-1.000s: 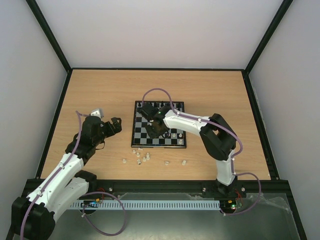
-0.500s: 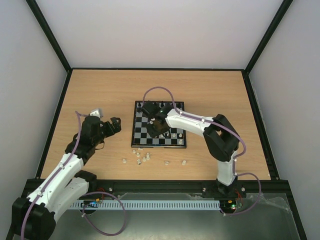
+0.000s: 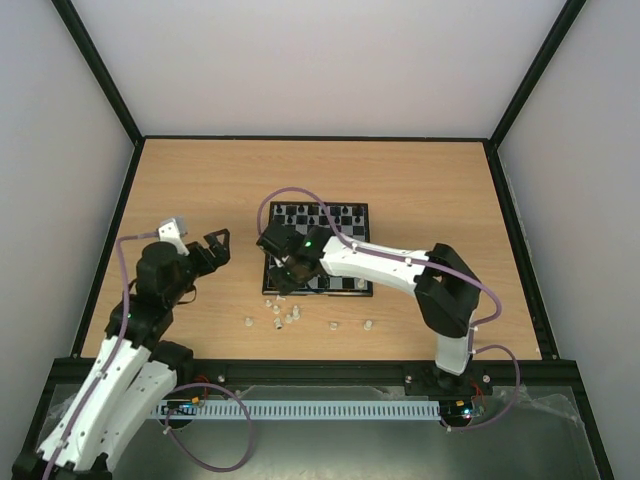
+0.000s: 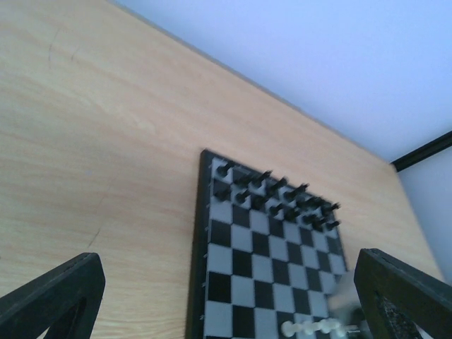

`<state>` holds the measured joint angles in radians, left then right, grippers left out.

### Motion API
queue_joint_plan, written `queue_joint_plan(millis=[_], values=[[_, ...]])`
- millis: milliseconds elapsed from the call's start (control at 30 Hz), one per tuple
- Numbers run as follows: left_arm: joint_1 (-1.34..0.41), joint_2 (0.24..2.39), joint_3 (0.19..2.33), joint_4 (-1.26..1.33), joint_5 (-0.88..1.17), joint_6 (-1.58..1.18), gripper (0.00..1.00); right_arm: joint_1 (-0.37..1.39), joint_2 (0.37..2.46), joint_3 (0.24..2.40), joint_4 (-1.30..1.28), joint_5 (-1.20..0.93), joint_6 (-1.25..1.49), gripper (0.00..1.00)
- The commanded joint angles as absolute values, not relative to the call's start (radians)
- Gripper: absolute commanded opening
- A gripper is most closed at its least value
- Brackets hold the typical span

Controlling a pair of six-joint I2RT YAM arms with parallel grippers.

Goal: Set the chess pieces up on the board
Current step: Pick up the chess piece at the center of the board.

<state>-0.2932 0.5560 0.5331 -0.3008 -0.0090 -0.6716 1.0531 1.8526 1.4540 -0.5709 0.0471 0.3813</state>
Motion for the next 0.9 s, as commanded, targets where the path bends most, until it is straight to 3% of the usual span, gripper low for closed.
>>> queue_joint_plan(millis=[0, 867], values=[[-0.288, 0.469, 0.607, -0.392, -0.001, -0.684, 0.99, 1.095, 1.926, 1.51, -0.608, 0.026, 0.395, 0.31], [-0.288, 0.372, 0.662, -0.464, -0.009, -0.689, 1.0, 1.144, 2.138, 1.66, -0.66, 0.045, 0.408, 0.29]])
